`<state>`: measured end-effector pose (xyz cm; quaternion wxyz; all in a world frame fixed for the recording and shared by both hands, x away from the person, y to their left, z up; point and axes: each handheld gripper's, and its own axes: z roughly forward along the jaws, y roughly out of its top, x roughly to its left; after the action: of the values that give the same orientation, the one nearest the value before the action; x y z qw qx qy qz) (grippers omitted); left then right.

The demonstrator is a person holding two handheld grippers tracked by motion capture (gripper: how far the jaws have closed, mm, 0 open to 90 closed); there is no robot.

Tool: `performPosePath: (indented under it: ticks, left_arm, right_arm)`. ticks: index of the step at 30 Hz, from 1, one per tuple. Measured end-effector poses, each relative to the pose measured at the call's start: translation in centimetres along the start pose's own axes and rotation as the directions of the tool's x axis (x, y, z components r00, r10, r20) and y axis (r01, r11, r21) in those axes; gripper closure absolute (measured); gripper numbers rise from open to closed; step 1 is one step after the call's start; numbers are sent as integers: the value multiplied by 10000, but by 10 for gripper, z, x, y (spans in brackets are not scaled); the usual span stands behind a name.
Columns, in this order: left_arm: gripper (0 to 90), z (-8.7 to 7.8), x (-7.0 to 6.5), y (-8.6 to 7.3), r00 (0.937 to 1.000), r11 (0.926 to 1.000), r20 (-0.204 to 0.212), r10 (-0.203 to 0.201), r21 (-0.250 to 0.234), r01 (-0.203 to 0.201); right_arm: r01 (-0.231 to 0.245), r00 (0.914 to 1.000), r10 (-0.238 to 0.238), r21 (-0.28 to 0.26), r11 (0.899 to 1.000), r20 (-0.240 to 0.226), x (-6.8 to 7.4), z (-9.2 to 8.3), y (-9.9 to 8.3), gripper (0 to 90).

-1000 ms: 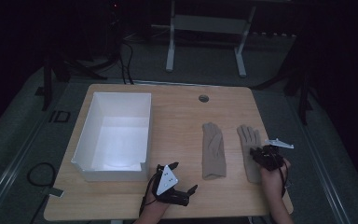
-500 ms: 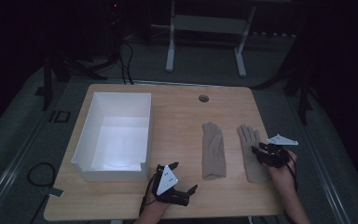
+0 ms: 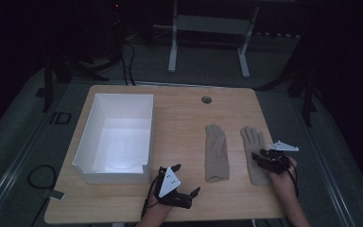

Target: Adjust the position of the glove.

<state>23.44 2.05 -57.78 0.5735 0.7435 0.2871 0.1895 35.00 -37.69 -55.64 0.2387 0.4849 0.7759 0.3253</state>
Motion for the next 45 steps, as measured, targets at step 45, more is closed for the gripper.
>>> performPosePath:
  ticks: [45]
  left_arm:
    - [2, 0, 0, 0, 10000, 10000, 40, -3, -34, 3]
  right_arm:
    - [-1382, 9885, 1480, -2112, 9676, 313, 95, -40, 127, 833]
